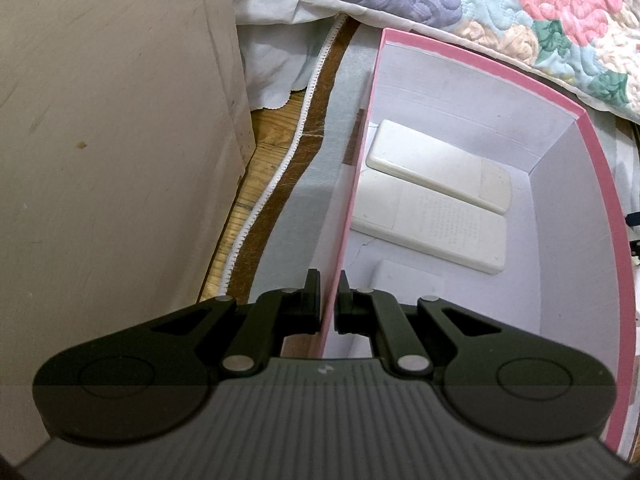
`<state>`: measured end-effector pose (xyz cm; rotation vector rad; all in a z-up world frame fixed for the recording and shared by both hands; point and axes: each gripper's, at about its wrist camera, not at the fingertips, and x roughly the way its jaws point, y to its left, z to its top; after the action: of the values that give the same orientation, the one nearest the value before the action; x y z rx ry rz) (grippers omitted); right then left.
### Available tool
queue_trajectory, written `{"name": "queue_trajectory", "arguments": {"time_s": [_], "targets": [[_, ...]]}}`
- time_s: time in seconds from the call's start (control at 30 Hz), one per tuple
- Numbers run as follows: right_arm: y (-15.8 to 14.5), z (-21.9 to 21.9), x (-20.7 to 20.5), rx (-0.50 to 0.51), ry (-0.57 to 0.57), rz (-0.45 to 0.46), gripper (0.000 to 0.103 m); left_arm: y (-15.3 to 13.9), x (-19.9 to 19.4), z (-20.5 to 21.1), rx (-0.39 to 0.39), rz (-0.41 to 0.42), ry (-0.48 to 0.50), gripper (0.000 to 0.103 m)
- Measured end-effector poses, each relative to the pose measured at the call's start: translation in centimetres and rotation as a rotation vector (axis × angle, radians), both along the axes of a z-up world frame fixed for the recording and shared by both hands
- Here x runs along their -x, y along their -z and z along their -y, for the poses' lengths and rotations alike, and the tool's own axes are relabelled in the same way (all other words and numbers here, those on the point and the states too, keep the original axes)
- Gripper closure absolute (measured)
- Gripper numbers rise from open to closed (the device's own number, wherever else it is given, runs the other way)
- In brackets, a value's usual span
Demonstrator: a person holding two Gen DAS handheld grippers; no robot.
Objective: Organize rigid objects
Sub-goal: 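Move the right tool to the pile and grasp the cream power bank, then lift the cream power bank into the pink box and open the right tool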
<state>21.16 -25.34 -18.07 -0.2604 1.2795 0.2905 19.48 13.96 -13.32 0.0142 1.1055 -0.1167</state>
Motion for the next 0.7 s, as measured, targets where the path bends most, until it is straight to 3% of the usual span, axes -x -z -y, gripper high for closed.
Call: {"name": "queue_trajectory", "arguments": {"time_s": [0.13,0.27,0.5,0.7], "targets": [[0.3,1.0,-0.6,-0.076,0.075,0.004,0.036,0.0,0.0,0.0,0.001,0.001,0.000,0.097],[-0.9,1.9,-0.4,-0.192,0.196,0.062,0.037,0.0,0.0,0.0,0.002,0.001,-0.001,0.097],[0.5,1.3,-2.1,-0.083,0.314,0.071,0.036,0.0,0.0,0.0,-0.003,0.004,0.000,0.097],[1.7,0.3,-1.6,-0.049,0.251,0.067,0.030,0.0,0.1,-0.1,0.005,0.003,-0.006,0.097]]}}
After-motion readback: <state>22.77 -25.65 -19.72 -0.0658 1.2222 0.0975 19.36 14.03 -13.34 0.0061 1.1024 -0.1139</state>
